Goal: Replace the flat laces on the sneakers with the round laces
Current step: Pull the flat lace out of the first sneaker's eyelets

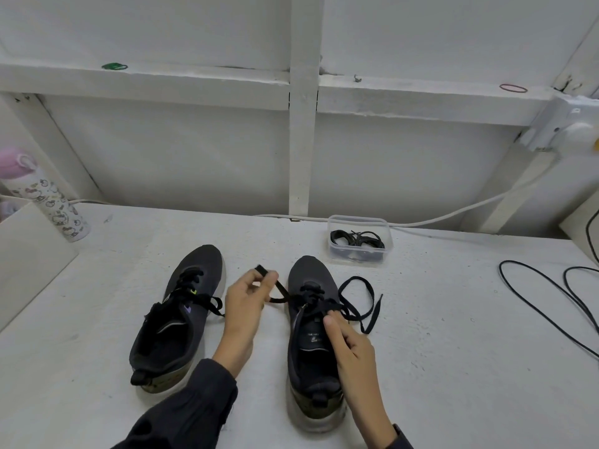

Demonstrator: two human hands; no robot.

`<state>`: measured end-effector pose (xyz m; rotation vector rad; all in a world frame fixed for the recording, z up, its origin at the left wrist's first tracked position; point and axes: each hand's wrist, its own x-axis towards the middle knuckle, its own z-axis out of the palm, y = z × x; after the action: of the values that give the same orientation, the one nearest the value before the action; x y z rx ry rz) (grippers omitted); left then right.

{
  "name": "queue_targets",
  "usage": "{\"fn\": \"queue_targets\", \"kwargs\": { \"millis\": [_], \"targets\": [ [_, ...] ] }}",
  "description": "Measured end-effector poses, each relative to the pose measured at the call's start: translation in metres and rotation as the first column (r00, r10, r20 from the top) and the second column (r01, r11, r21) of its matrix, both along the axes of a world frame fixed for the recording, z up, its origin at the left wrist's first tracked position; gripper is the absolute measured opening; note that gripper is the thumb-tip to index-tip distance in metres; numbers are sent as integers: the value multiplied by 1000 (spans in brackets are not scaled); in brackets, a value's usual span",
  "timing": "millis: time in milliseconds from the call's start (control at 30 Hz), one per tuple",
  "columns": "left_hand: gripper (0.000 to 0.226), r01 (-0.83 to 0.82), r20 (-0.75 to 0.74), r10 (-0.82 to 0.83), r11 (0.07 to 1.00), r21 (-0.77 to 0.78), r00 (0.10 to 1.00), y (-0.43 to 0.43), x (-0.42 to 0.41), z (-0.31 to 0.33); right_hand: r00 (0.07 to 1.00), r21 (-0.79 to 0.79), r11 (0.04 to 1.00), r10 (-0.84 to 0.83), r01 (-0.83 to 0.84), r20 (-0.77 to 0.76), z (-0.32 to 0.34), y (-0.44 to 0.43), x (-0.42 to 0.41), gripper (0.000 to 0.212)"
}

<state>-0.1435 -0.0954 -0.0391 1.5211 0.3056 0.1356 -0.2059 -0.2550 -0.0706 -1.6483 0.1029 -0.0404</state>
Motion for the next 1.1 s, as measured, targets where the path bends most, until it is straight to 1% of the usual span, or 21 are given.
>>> {"fn": "queue_targets", "kwargs": {
  "millis": [33,67,167,200,267,367,433,533,567,667,700,767,800,833,900,933,1000,1033,1100],
  "targets": [
    [14,-19,4,19,1000,-16,1000,2,2,1,1000,2,1000,7,-7,6,0,0,0,31],
    [16,-1,4,1,1000,-3,1000,1,2,2,1000,8,1000,7,-7,8,2,0,0,27],
    [31,112,-22,-111,991,74,994,-7,-7,-1,1000,22,1000,5,-6,26,3,0,-1,29],
    [35,143,-25,-141,987,79,990,-11,-12,-3,1000,21,1000,7,-8,29,4,0,-1,30],
    [39,197,-24,-196,978,67,980,-16,-21,-9,1000,33,999,6,-6,19,6,1,-1,23],
    [54,249,1,-249,966,64,968,-20,-29,-17,1000,56,998,-19,19,8,7,1,-2,17],
    [50,255,25,-258,963,83,966,-20,-32,-17,1000,60,998,-21,21,8,7,2,-2,17],
    [31,276,39,-279,958,76,959,-19,-33,-16,1000,68,997,-28,27,7,9,3,-2,17],
    [28,285,35,-287,957,60,957,-19,-33,-16,1000,68,997,-29,29,7,9,3,-2,17],
    [35,306,30,-308,951,50,951,-17,-33,-17,1000,72,997,-30,29,3,9,3,-2,18],
    [32,311,30,-314,948,64,949,-16,-32,-17,1000,73,997,-26,25,6,10,3,-2,18],
    [16,314,31,-319,944,102,947,-14,-30,-20,1000,66,998,-17,16,13,10,3,-2,18],
    [9,308,28,-313,944,119,949,-13,-28,-21,1000,63,998,-16,15,12,9,2,-2,18],
    [7,294,27,-300,946,135,954,-13,-26,-21,1000,64,998,-18,18,9,8,2,-2,18],
    [12,238,35,-247,957,166,968,-11,-22,-17,1000,66,998,-23,23,1,3,1,-1,20],
    [11,197,49,-207,966,167,977,-11,-19,-14,1000,67,997,-29,29,-8,1,1,-1,28],
    [10,93,85,-103,989,114,991,-10,-12,-8,998,61,997,-54,56,-35,0,1,0,51],
    [11,36,99,-42,998,60,994,-11,-10,-6,997,61,996,-62,65,-46,0,1,0,58],
    [14,-62,112,67,997,-48,992,-12,-6,-2,996,62,996,-67,70,-56,1,2,0,62]
  ]
}}
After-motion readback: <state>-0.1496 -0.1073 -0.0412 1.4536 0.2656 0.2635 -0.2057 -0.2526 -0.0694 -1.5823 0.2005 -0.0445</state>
